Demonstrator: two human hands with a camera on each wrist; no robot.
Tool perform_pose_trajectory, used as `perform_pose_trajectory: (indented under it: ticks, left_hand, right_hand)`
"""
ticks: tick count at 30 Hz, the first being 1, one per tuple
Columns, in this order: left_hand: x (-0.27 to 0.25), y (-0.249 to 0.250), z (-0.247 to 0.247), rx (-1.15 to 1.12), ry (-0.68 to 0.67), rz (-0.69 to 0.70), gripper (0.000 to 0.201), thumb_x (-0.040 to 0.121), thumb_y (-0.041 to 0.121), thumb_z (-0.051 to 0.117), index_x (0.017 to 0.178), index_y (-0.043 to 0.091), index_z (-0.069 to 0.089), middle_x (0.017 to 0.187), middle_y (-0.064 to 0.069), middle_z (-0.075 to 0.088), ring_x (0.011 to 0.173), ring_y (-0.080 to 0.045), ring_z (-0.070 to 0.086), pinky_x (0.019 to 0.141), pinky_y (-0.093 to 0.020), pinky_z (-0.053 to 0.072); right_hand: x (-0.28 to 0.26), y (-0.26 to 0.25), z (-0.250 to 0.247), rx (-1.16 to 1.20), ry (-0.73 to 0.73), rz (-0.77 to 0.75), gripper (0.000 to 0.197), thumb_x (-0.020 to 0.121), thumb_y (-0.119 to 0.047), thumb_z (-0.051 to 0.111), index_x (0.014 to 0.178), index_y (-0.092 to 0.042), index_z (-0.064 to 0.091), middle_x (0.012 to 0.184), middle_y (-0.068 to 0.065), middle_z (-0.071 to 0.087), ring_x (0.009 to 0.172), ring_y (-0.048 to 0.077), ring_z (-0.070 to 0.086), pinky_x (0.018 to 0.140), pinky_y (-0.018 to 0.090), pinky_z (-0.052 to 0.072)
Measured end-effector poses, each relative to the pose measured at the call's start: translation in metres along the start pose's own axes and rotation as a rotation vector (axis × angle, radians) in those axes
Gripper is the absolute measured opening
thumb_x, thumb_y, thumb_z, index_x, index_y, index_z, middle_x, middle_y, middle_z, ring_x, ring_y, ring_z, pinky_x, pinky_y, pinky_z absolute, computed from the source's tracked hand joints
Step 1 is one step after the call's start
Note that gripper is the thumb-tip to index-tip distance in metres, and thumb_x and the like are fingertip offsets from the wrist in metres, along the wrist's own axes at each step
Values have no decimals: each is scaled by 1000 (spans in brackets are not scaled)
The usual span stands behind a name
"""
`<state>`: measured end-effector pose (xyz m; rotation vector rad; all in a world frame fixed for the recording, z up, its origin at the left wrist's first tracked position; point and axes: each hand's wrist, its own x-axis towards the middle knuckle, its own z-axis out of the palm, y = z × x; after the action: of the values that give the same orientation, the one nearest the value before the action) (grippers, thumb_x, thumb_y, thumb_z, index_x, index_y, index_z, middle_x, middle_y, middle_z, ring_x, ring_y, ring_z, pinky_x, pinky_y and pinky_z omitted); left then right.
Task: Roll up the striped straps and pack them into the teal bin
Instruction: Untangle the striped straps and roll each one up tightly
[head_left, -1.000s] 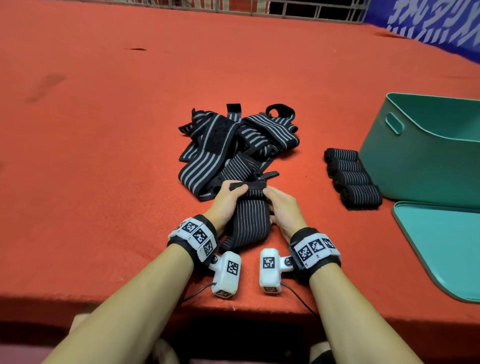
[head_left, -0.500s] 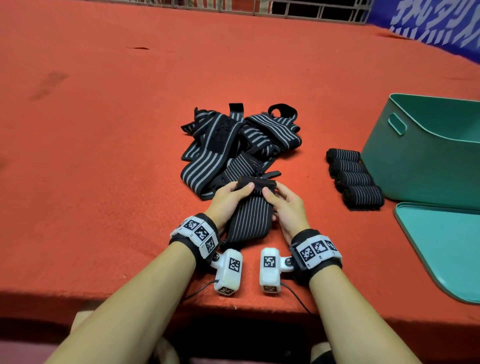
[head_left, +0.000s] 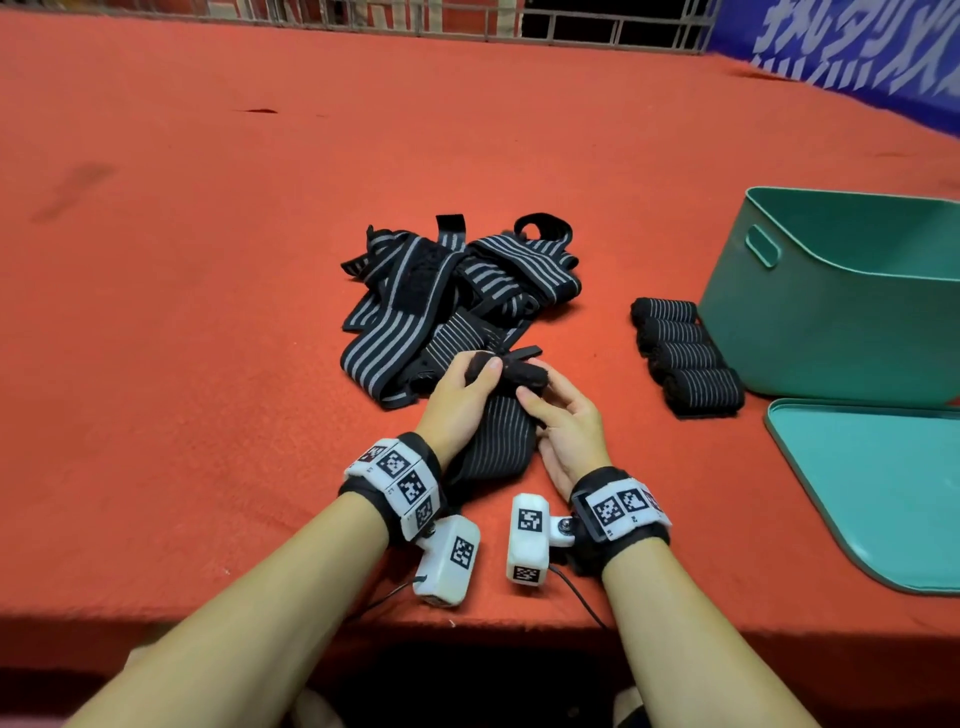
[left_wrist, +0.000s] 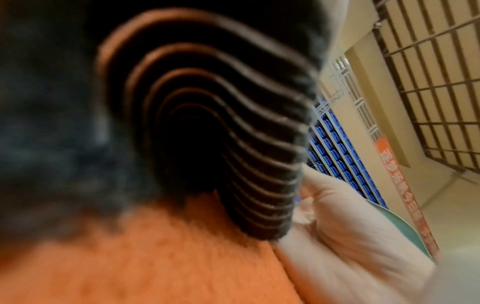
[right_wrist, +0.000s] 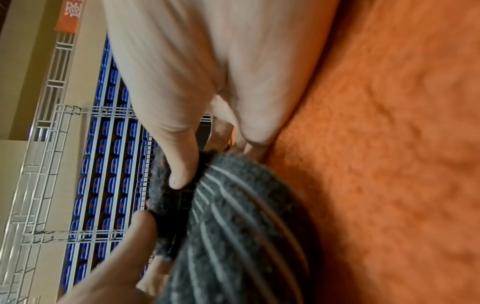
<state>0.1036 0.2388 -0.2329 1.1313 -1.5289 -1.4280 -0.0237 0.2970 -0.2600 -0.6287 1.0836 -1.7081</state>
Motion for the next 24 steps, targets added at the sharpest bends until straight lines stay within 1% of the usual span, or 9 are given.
perform_pose_trajectory:
  ticks: [2, 4, 6, 9, 11, 14, 18, 21, 24]
  left_hand:
    - [1, -5, -5, -22, 19, -3, 29, 102, 36, 58, 124, 18, 64, 119, 2, 68, 114, -12, 62, 103, -29, 46]
    - [1, -6, -8, -56, 48, -9, 31, 99, 41, 62, 120, 20, 69, 114, 6, 70, 110, -6, 64, 96, -23, 46]
    - [1, -4, -8, -46, 77, 20, 31, 97, 45, 64, 110, 18, 74, 104, 6, 74, 99, -3, 66, 88, -19, 47]
    - [3, -4, -6, 1, 91, 79, 23, 98, 30, 67, 110, 12, 74, 98, 6, 72, 83, 11, 64, 79, -11, 45]
    - [4, -8, -7, 23, 62, 88, 24, 100, 22, 63, 120, 10, 69, 101, 8, 67, 78, 19, 60, 74, -1, 41]
    - [2, -12, -13, -17, 36, 51, 31, 103, 13, 57, 133, 10, 60, 101, 5, 64, 80, 9, 62, 75, -4, 45]
    - [1, -16, -18, -165, -20, -66, 42, 101, 2, 57, 140, 17, 49, 109, -10, 71, 95, -17, 68, 93, -31, 55]
    - [1, -19, -18, -188, -14, -95, 38, 100, -1, 58, 135, 12, 51, 107, -6, 72, 95, -15, 68, 88, -27, 56]
    - [1, -19, -20, -170, 19, -85, 30, 97, 4, 64, 127, 4, 59, 107, -7, 73, 100, -19, 69, 86, -25, 57]
  right_hand:
    - [0, 0, 0, -25, 12, -7, 42, 90, 15, 61, 126, -7, 68, 109, 5, 77, 108, 21, 71, 96, 32, 57]
    - [2, 2, -1, -62, 29, -19, 43, 88, 17, 62, 118, -12, 72, 108, 5, 78, 111, 24, 70, 102, 38, 55]
    - [6, 6, -3, -103, 29, -51, 48, 84, 19, 63, 112, -17, 75, 115, 12, 76, 120, 31, 66, 111, 46, 48]
    - [8, 10, -2, -116, 48, -56, 54, 80, 24, 57, 107, -18, 77, 117, 16, 74, 120, 35, 65, 113, 50, 46]
    - [8, 6, -1, -92, 67, -17, 55, 81, 26, 50, 112, -13, 74, 112, 10, 76, 113, 29, 67, 108, 43, 50]
    - [8, -1, 0, 6, 66, 67, 50, 90, 13, 46, 129, -13, 63, 115, 7, 75, 113, 24, 68, 100, 39, 51]
    - [10, -1, 2, -74, 29, 106, 34, 99, -9, 63, 132, -9, 58, 116, 9, 74, 107, 18, 71, 93, 33, 56]
    - [17, 8, 3, -217, -3, 89, 32, 93, -7, 71, 124, 0, 66, 115, 16, 75, 114, 30, 70, 105, 46, 53]
    - [19, 12, 2, -245, 17, 66, 26, 95, -8, 69, 121, -4, 68, 114, 17, 75, 114, 32, 70, 107, 52, 51]
